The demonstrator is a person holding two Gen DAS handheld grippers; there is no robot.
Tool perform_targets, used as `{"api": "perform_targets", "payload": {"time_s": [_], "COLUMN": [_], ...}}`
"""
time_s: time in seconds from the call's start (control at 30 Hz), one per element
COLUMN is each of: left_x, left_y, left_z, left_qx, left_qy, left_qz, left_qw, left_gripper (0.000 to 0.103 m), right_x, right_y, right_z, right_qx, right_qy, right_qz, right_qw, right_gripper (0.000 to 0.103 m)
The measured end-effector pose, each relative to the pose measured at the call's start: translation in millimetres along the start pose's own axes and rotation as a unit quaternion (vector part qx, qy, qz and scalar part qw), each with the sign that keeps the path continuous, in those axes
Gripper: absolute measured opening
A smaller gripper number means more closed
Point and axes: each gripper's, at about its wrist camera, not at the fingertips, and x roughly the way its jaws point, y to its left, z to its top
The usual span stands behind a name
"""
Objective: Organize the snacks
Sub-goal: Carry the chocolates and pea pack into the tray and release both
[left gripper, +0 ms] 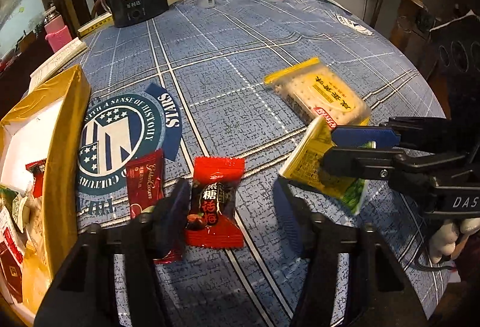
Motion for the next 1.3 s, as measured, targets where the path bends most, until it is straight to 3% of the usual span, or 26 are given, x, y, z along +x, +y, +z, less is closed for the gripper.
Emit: {"api": "perform_targets", "payload": {"time_s": [0.03, 0.4, 0.53, 0.6, 0.73, 0.87, 1.0, 1.1, 1.3], "left_x": [-1.6, -41.0, -68.4, -78.9, -101.1, -120.6, -134.2, -139.7, -139.3], "left_y": [0.8, 2.6, 13.5, 20.4, 43.5, 68.7, 99.3, 125.1, 177.0], "left_z": [-0.8, -19.4, -31.9, -37.5, -54.1, -72.3, -90.4, -105.2, -128.0], "left_qx": [-0.002, -0.046, -0.079, -0.095, -0.137, -0.165, -0.196, -0.227, -0.293], "left_qy": [-0.003, -0.055, -0.087, -0.102, -0.130, -0.151, -0.162, -0.166, -0.165], "left_qz": [-0.001, -0.005, -0.016, -0.020, -0.026, -0.019, -0.001, 0.014, 0.021], "left_qw": [1.0000, 0.9974, 0.9929, 0.9900, 0.9818, 0.9745, 0.9671, 0.9595, 0.9417], "left_gripper": [0.023, 0.022, 0.022, 0.022, 0.022, 0.022, 0.022, 0.022, 0.022], "right_x": [0.0, 1.4, 4.3, 6.9, 5.7, 2.6, -6.6, -10.7, 14.9], "right_y": [0.1, 6.5, 8.0, 18.5, 40.2, 53.5, 67.7, 88.8, 141.4], "right_z": [-0.1, -1.1, 0.6, -6.3, -17.6, -18.6, -10.8, 6.3, 27.1], "right_qx": [0.000, -0.014, -0.018, -0.046, -0.093, -0.101, -0.094, -0.086, -0.103], "right_qy": [0.000, 0.007, 0.032, 0.051, 0.047, 0.043, 0.022, 0.005, 0.021], "right_qz": [0.001, 0.012, 0.015, -0.017, -0.080, -0.092, -0.081, -0.048, 0.000], "right_qw": [1.000, 1.000, 0.999, 0.997, 0.991, 0.990, 0.992, 0.995, 0.994], "right_gripper": [0.035, 0.050, 0.050, 0.046, 0.039, 0.034, 0.034, 0.034, 0.034]}}
